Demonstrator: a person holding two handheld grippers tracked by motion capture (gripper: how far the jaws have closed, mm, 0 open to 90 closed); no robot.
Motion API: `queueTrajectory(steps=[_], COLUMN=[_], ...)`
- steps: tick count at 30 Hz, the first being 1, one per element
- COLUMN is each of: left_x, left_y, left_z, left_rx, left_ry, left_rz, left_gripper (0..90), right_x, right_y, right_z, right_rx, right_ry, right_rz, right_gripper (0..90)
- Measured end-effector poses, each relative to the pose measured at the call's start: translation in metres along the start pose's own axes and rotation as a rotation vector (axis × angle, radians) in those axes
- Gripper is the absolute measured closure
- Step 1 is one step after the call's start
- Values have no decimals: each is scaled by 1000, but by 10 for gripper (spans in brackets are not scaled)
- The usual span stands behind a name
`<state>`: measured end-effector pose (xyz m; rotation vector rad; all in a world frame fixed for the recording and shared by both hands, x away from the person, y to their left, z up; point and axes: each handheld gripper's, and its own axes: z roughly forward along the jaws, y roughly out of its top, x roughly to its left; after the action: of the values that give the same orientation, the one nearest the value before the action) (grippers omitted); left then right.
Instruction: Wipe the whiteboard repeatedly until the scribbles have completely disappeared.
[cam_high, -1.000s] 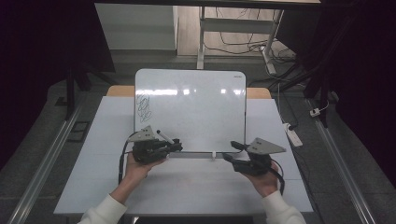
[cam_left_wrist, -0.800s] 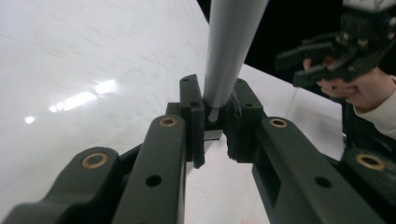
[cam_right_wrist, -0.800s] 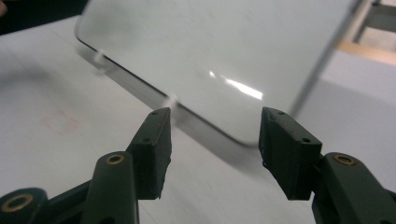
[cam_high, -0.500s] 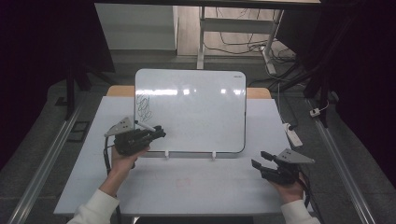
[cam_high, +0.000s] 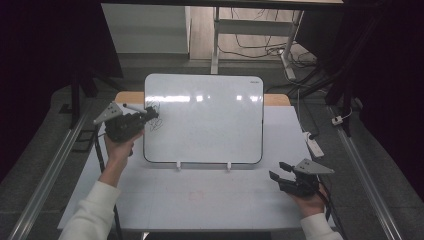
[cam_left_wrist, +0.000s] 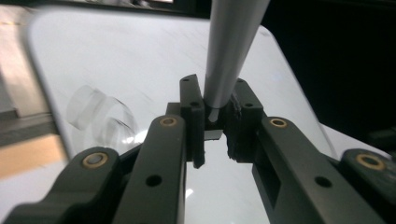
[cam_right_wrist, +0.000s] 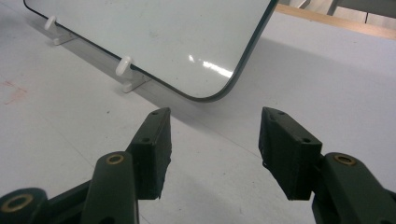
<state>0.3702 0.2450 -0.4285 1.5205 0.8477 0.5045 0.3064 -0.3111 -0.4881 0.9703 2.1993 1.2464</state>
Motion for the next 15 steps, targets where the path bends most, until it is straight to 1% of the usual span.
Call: queueTrajectory(steps=[1, 2, 3, 4, 5, 6, 8, 9, 10, 12, 13, 15], left_x=[10, 16, 16, 26, 26, 35, 43, 43, 45, 52, 55, 61], left_y=[8, 11, 11, 19, 19, 24, 27, 27, 27, 25, 24, 19], left_z=[4, 6, 6, 11, 11, 16, 22, 22, 23, 28, 29, 33], left_rx=[-11, -20, -20, -29, -29, -30, -20, -20, -14, 3, 12, 23], left_ry=[19, 22, 22, 49, 49, 71, 95, 95, 105, 134, 141, 140], left_rz=[-2, -10, -10, -4, -4, 1, 8, 8, 11, 17, 18, 5], left_gripper=[779, 779, 779, 779, 778, 779, 779, 779, 779, 779, 779, 779], right_x=[0, -1, -1, 0, 0, 1, 1, 1, 1, 1, 2, 2], right_y=[-1, -1, -1, -2, -2, -2, -1, -1, -2, -2, -3, -3], right_z=[1, 2, 2, 3, 3, 4, 4, 4, 5, 5, 6, 6], right_rx=[4, 7, 10, 13, 14, 15, 15, 16, 17, 20, 25, 26], right_ry=[1, 1, 4, 6, 7, 9, 10, 13, 12, 12, 15, 16], right_rz=[1, 1, 1, -1, -2, -4, -5, -3, -4, -6, -5, -7], right_gripper=[443, 443, 443, 443, 443, 443, 443, 443, 442, 442, 441, 442])
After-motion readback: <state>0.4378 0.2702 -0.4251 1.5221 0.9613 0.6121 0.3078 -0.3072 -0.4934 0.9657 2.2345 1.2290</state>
